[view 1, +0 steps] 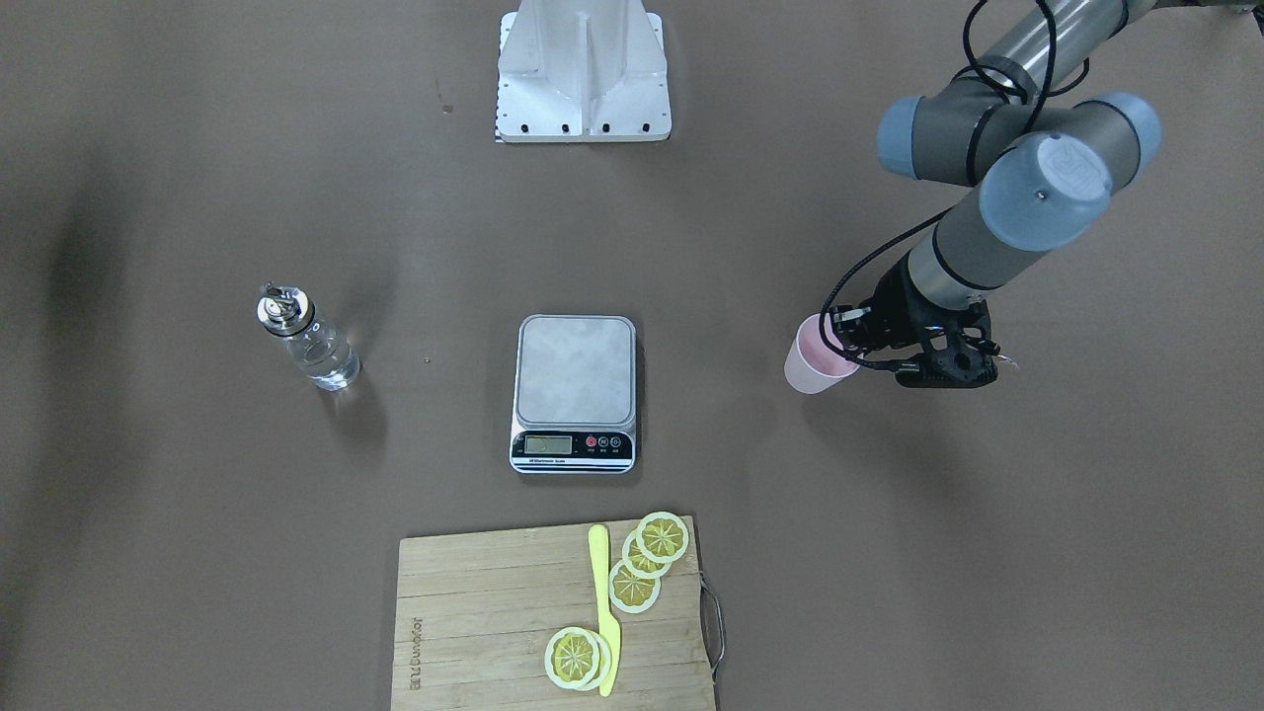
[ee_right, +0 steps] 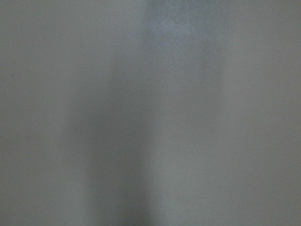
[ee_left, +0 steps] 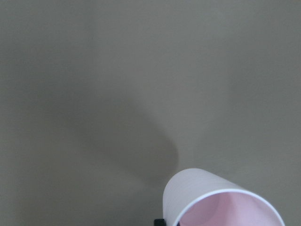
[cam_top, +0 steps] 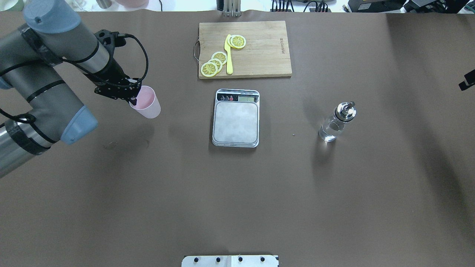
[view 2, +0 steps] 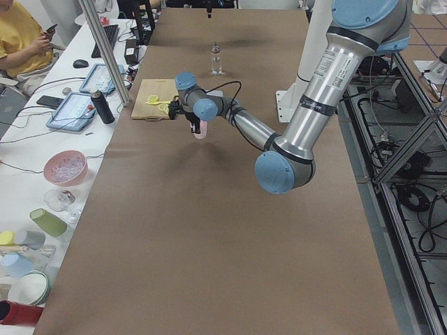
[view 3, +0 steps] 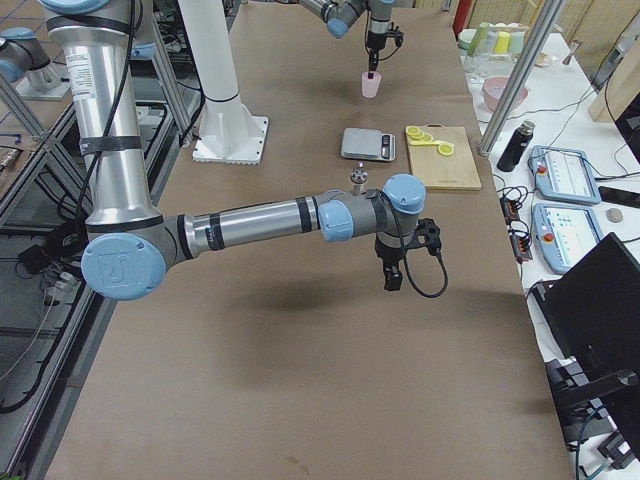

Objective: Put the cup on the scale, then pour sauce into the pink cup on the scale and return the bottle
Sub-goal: 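Carry the pink cup with the left gripper onto the scale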

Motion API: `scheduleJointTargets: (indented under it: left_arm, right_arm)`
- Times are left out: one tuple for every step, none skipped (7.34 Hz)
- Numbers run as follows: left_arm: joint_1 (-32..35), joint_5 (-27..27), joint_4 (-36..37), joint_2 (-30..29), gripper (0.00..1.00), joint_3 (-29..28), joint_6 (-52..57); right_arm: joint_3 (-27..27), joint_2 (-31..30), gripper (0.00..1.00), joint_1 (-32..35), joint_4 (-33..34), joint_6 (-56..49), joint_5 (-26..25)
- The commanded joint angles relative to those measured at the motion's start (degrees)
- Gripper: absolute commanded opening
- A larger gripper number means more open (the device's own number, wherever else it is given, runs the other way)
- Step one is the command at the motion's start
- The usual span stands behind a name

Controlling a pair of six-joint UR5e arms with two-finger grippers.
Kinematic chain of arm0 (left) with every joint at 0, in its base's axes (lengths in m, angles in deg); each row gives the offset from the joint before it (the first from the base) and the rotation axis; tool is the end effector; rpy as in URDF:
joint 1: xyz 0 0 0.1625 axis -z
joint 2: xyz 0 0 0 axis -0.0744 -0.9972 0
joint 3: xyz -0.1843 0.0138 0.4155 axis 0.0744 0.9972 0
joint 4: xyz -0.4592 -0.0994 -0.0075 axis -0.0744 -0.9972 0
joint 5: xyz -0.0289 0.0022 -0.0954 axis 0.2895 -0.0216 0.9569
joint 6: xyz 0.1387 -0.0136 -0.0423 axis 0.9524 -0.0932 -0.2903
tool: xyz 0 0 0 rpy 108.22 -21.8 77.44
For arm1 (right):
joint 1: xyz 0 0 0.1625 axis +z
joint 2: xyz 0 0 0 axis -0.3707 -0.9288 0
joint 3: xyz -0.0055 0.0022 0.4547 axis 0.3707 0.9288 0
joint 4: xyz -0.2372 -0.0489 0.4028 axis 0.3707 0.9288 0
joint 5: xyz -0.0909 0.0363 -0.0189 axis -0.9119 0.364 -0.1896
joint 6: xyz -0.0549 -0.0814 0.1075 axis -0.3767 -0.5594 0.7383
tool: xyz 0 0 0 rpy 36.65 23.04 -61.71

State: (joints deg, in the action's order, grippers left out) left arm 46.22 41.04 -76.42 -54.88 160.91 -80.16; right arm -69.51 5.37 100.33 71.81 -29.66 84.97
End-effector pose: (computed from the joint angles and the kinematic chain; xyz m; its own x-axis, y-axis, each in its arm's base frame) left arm 0.4472 -0.6051 0.3193 0.5973 -0.0654 -0.7993 0.0125 0.9973 -0.0722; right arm -0.0893 -0.6066 0.6025 0.6962 -0.1624 0.6992 0.0899 0.9861 0.1396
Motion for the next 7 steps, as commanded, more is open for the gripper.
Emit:
scheduleJointTargets:
  left_arm:
    - [-2.7, -0.5, 4.4, -6.3, 0.00, -0.2, -8.5]
    - [-5.1, -1.5, 4.4, -9.1, 0.00, -0.5, -13.6]
    - [-7.0, -4.3, 5.1, -11.9, 0.00, -1.0, -17.8]
    - [-8.5, -5.7, 7.6, -16.3, 0.00, -3.4, -19.5]
    - [-9.1, -6.0, 8.7, -18.7, 0.00, -4.5, -21.5]
    - [-10.6, -8.3, 8.7, -19.7, 0.00, -4.6, -23.9]
    - [-11.5, -10.0, 8.7, -21.6, 0.00, -6.9, -25.3]
  right_arm:
    - [0.1, -0.3, 1.00, 0.0, 0.0, 0.1, 0.0]
    - [0.1, -0.3, 1.00, 0.0, 0.0, 0.1, 0.0]
    - [0.1, -0.4, 1.00, 0.0, 0.0, 0.0, 0.0]
    - [0.1, -0.4, 1.00, 0.0, 0.0, 0.0, 0.0]
    - [0.1, -0.4, 1.00, 0.0, 0.0, 0.1, 0.1]
    - [0.0, -0.6, 1.00, 0.0, 0.0, 0.1, 0.1]
    - [0.0, -0.7, 1.00, 0.0, 0.0, 0.1, 0.1]
